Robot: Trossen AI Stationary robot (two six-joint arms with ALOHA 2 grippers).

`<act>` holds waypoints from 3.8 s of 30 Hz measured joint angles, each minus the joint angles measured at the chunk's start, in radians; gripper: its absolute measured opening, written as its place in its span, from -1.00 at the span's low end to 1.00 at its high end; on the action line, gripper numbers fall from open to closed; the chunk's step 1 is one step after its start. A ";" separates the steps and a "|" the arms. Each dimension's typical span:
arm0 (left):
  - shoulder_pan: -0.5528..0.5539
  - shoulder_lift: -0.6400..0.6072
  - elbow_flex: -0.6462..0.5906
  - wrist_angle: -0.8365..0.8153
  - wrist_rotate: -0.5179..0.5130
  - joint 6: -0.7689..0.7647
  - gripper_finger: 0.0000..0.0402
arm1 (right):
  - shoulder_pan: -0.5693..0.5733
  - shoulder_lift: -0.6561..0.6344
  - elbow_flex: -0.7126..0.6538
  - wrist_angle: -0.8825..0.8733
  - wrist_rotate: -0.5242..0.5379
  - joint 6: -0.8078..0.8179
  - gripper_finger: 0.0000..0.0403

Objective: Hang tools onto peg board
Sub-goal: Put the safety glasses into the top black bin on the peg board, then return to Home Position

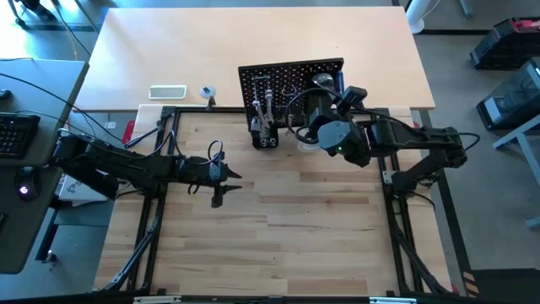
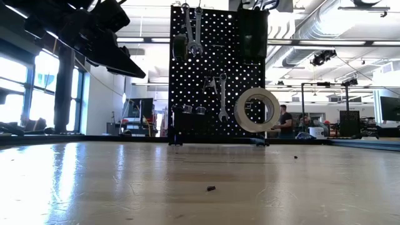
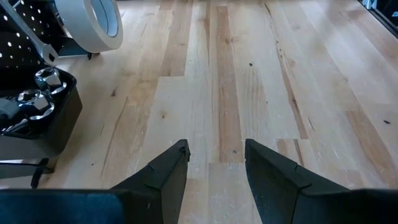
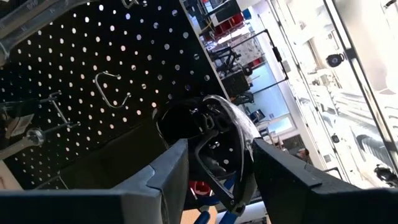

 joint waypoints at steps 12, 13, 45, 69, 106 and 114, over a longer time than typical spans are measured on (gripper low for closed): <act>0.000 0.002 0.000 -0.004 0.000 0.000 -0.24 | 0.029 0.002 0.011 0.017 0.026 -0.019 -0.17; 0.000 0.002 0.000 -0.004 0.000 0.000 -0.24 | 0.033 0.002 0.016 0.017 0.027 -0.019 -0.17; 0.000 0.002 0.000 -0.022 0.000 -0.019 -0.24 | 0.219 0.001 0.043 0.020 0.033 0.058 -0.17; 0.000 0.002 0.000 -0.023 0.000 -0.021 -0.24 | 0.450 0.001 0.043 -0.344 0.005 0.495 -0.17; 0.003 0.003 0.000 0.046 -0.034 0.007 -0.24 | 0.479 -0.457 -0.840 0.089 -0.259 0.859 -0.17; 0.003 0.001 0.000 0.080 -0.039 0.035 -0.24 | 0.283 -0.732 -1.215 0.850 -0.670 0.364 -0.17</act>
